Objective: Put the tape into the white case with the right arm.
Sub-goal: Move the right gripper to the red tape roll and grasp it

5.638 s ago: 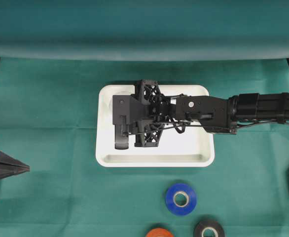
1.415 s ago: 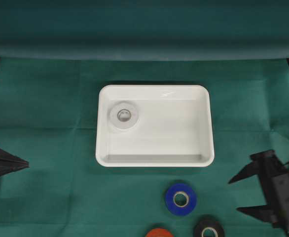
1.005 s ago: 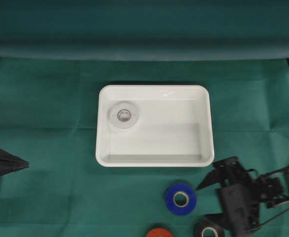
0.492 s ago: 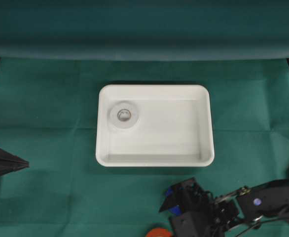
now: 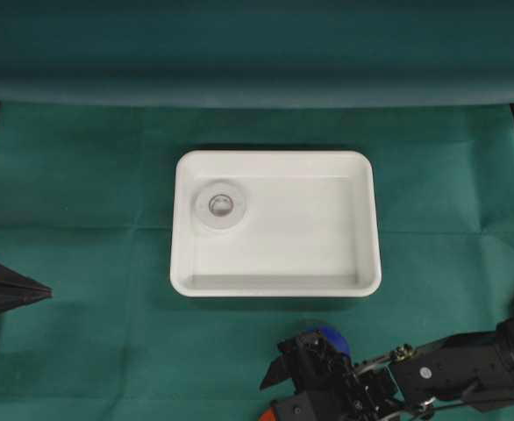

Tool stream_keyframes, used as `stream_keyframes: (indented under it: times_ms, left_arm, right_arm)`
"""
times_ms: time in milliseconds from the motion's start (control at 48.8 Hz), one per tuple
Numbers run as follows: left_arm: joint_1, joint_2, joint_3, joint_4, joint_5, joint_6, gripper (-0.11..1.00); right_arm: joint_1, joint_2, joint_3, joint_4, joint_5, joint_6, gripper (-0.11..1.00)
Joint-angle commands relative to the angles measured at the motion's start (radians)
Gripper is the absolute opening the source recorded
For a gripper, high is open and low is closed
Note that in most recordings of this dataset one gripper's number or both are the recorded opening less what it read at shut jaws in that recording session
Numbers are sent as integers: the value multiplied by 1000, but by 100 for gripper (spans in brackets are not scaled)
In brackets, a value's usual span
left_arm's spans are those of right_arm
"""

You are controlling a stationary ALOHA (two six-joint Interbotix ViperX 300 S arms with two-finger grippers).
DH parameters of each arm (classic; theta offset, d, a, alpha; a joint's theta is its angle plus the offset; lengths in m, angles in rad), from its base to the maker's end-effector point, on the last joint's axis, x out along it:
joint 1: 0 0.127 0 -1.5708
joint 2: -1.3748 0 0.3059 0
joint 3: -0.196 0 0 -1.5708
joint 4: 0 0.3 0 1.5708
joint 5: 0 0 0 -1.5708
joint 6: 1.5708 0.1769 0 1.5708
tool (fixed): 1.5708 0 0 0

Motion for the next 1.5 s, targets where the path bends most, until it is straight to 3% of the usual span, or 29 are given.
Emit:
stream_keyframes:
  times_ms: [0,923,1025,1189,1476]
  left_arm:
    - [3,9,-9,-2,-6,0,0]
    - [5,9,-9,-2,-5,2,0]
    - [5,9,-9,-2,-5,2,0]
    - [5,9,-11,-2,-5,2,0]
    - [5,9,-11,-2,-5,2,0]
  right_arm:
    - [5,-8,-21,-2,-8,-2,51]
    - [5,104,-64,-2,35,0,49]
    - [5,103,-66,-2,74,-2,39]
    - [5,103,-83,-2,166,-2,8]
    - [5,97,-97,-2,186,-3,3]
